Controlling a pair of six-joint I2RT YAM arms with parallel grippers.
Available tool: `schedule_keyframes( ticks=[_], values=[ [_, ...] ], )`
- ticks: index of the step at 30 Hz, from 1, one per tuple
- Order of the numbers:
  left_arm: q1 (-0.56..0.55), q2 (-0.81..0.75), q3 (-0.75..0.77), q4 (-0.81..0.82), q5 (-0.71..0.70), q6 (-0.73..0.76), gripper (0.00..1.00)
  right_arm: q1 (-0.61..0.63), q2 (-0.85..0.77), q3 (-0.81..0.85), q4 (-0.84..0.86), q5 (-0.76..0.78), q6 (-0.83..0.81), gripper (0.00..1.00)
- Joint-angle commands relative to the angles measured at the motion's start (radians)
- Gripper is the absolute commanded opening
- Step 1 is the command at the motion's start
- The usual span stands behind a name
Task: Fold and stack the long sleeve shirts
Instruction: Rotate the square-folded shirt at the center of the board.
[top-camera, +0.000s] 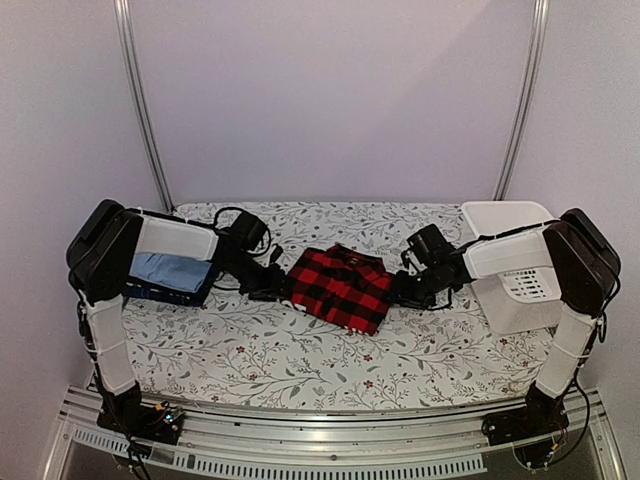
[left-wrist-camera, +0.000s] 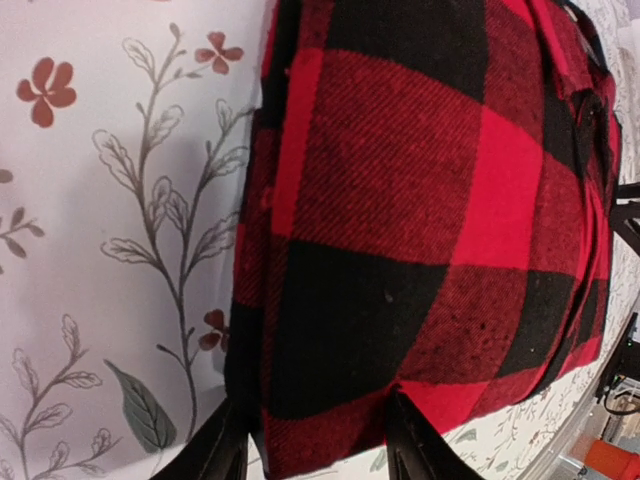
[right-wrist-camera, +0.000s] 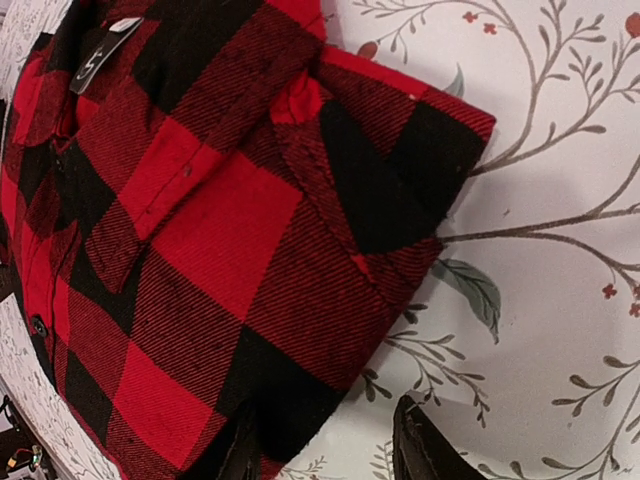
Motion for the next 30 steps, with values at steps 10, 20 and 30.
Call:
schedule_keyframes(
  ticks=[10,20,30],
  values=[
    [-0.277,-0.095,-0.078,0.090,-0.069,-0.308,0.43,-0.080,-0.010,0.039,-0.102,0.101,-0.069,0.45],
    [-0.190,-0.280,-0.147,-0.005,-0.211,-0.296,0.49,0.025,-0.123,0.155,-0.239,0.222,-0.113,0.52],
    [-0.065,-0.393,-0.193,-0.027,-0.205,-0.247,0.50,0.245,-0.002,0.327,-0.121,0.055,-0.070,0.57]
  ],
)
